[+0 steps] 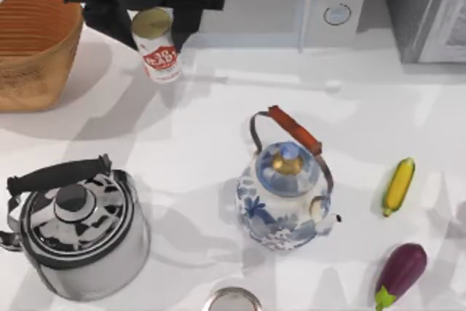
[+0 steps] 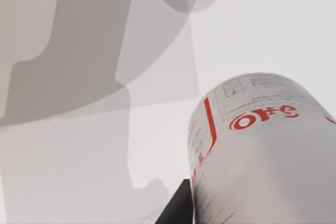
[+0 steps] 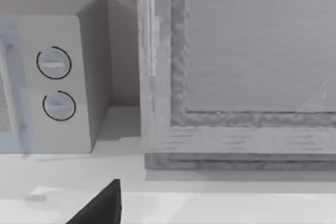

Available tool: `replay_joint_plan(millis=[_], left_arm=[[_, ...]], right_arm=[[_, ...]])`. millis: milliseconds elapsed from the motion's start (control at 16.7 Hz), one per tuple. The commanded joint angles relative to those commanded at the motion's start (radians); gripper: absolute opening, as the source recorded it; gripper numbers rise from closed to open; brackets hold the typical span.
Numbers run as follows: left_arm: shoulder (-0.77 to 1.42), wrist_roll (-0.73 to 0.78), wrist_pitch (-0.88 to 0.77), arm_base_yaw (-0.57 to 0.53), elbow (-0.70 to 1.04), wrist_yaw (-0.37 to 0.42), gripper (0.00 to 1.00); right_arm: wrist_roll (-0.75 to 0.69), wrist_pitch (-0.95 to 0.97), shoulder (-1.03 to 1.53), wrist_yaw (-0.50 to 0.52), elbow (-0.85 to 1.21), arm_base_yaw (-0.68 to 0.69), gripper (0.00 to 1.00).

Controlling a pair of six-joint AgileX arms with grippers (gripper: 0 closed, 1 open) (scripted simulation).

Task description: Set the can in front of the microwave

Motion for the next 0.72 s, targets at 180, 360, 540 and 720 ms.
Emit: replay_joint_plan(millis=[180,360,540,720], left_arm=[[0.126,-0.153,-0.018,-0.067,0.063,-0.008,0.00],[0.203,-0.230,-0.032,-0.093,0.085,-0.009,0.00],[0.211,-0.237,-0.033,-0.095,0.086,-0.009,0.00],[0.213,-0.235,-0.032,-0.091,0.084,-0.007,0.00]], right_arm=[[0.000,0.000,0.000,0.000,0.000,0.000,1.00],[0.000,0.000,0.000,0.000,0.000,0.000,1.00],[0.000,0.000,0.000,0.000,0.000,0.000,1.00],[0.000,0.000,0.000,0.000,0.000,0.000,1.00]])
